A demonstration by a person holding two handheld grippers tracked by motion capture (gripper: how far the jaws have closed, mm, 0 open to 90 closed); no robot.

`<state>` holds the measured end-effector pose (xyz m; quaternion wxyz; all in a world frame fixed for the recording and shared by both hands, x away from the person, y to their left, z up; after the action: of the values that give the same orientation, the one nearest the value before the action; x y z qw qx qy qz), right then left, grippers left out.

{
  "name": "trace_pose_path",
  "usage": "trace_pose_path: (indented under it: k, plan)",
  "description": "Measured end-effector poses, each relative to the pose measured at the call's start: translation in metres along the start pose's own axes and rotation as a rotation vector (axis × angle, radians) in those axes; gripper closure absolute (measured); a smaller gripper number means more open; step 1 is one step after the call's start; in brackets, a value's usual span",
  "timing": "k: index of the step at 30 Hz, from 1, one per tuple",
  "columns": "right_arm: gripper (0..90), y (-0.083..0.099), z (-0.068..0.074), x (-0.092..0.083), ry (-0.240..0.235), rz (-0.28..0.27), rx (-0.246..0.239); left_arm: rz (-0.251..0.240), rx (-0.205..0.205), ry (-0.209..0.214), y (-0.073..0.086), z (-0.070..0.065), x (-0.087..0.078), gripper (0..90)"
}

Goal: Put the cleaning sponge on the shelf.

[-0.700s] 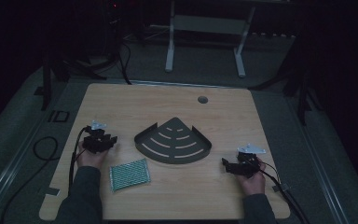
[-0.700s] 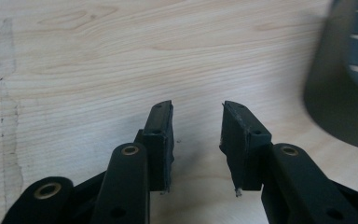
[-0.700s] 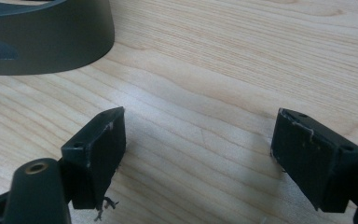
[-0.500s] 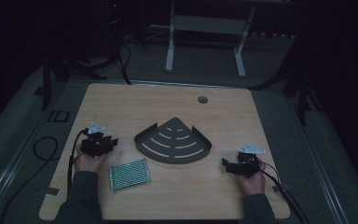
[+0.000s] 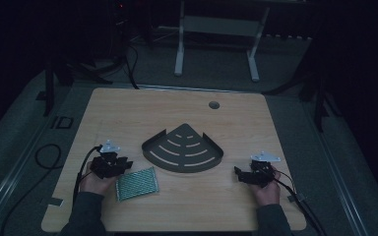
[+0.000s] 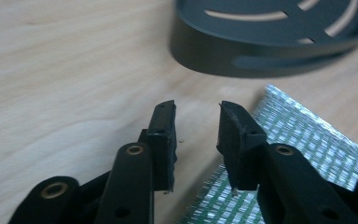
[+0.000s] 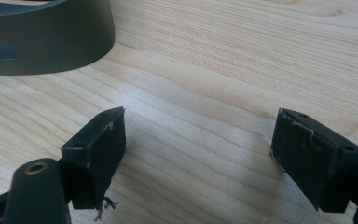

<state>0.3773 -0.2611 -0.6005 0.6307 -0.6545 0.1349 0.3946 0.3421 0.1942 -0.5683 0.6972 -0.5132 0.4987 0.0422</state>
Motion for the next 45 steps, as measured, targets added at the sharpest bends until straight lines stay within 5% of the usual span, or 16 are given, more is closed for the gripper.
trace_pose_path:
  k: [10,21,33,36,45]
  plan:
    - [17.5,0.000,0.000,0.000,-0.001,0.001,0.001,0.027,0.085,0.072,0.000,-0.029,-0.001,89.0]
    - [17.5,0.000,0.000,0.000,-0.002,0.001,0.000,0.092,0.130,0.091,0.004,-0.040,0.008,90.0]
    - [17.5,0.000,0.000,0.000,-0.002,0.001,-0.001,0.099,0.079,0.010,0.007,-0.025,0.005,90.0]
    - [17.5,0.000,0.000,0.000,-0.002,0.001,-0.001,0.103,0.064,-0.049,0.009,-0.016,0.004,90.0]
    - [17.5,0.000,0.000,0.000,-0.002,0.001,-0.001,0.119,0.022,-0.139,0.007,0.005,0.004,88.1]
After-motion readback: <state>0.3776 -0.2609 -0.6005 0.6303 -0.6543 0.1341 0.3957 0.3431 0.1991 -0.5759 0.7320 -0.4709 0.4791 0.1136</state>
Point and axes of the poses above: each handheld gripper's, and its own axes: x roughly forward along the jaws, y roughly out of its underside, z roughly to its left, the point moved 6 cm from there along x, roughly forward along the jaws, and after that the axes turned 9 degrees about x, right-handed, at the moved point
